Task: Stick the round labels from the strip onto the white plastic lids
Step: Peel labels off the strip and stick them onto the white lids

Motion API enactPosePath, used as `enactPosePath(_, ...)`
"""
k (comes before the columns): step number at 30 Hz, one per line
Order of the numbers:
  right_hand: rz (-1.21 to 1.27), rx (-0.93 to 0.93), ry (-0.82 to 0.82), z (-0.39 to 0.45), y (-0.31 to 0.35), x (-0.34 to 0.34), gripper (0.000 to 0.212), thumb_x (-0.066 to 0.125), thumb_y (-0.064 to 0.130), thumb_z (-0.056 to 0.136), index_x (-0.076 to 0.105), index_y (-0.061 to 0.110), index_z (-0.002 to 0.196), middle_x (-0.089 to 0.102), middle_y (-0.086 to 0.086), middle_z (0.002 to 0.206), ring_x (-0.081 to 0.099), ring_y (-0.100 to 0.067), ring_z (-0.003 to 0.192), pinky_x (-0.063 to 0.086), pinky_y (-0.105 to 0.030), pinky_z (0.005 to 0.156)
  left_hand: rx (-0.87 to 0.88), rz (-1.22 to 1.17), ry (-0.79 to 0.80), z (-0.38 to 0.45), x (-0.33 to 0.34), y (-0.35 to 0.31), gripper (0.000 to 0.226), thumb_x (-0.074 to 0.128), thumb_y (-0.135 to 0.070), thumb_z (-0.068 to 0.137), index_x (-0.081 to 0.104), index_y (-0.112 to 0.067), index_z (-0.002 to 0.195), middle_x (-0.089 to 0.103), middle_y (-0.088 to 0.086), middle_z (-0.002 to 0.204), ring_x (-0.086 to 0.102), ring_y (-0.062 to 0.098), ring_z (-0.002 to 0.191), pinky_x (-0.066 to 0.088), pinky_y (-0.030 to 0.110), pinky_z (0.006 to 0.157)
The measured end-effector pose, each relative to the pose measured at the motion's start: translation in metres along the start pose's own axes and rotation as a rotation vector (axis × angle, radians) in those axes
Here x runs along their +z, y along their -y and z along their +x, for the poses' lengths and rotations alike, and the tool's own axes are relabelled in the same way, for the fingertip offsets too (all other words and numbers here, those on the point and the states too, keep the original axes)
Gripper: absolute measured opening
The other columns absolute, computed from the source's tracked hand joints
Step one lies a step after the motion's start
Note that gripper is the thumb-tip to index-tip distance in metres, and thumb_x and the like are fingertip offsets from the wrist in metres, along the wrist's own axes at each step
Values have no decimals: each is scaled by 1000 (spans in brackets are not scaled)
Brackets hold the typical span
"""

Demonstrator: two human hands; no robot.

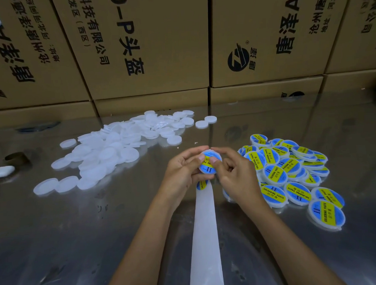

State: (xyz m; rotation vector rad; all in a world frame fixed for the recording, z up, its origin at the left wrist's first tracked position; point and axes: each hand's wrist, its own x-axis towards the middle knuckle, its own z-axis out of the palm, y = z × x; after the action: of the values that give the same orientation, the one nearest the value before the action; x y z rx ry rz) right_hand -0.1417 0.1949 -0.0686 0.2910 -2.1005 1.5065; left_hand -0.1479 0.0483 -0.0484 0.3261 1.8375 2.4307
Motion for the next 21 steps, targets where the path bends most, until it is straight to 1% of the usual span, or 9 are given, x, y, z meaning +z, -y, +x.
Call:
enactPosePath(2,57,44,-14,0,2,-1,16,61,17,95,70,28,104,67,0,66,63,-13,63,52,-37,60,-8,-11,58,0,1,1,27,57,-2,98,65,-10,123,73,11,117,72,23,95,62,29,74)
enactPosePath(4,102,79,-28,0,4,-2,17,58,14,97,71,22,106,74,4,88,70,-8,84,58,-36,78,-1,-4,99,-1,2,1,33,58,3,96,63,-10,126,72,9,117,71,20,93,60,27,73)
enactPosePath(7,92,89,-32,0,4,-3,22,55,10,98,72,15,112,75,4,96,69,-7,89,56,-33,81,11,23,91,-1,3,2,40,63,7,92,62,-9,129,73,9,113,69,19,85,58,24,69)
enactPosePath(10,90,71,12,2,3,-2,27,53,9,99,70,16,120,72,7,88,63,-7,74,50,-28,71,25,21,-28,0,3,1,38,68,6,88,68,-10,122,76,13,102,69,16,65,57,22,60)
enactPosePath(12,60,50,51,2,1,1,32,57,11,97,66,21,126,55,17,62,48,-5,57,43,-23,61,35,7,-73,0,3,1,33,69,3,88,71,-13,116,77,12,100,70,16,66,58,22,58)
enactPosePath(14,61,33,67,2,2,2,34,63,9,94,65,23,125,40,13,50,36,-5,50,36,-17,55,37,-7,-107,0,1,1,26,69,-2,90,73,-14,112,78,10,99,71,17,72,57,21,57)
enactPosePath(17,73,12,80,1,4,2,26,64,7,92,65,20,115,38,7,50,35,-6,48,34,-20,53,24,-28,-121,0,-2,1,19,66,-12,94,74,-13,112,77,12,101,72,18,80,58,21,58)
enactPosePath(20,73,28,83,2,6,0,25,63,7,93,65,21,113,41,-8,54,39,-11,51,38,-32,54,7,-54,-89,1,-2,3,26,63,-15,97,71,-15,121,75,14,109,72,20,84,59,24,61)
enactPosePath(21,77,36,69,3,5,-2,25,63,7,93,65,22,113,42,-10,54,39,-12,51,38,-33,54,3,-62,-87,1,-3,3,28,63,-15,97,69,-17,125,74,14,111,73,21,84,59,25,61)
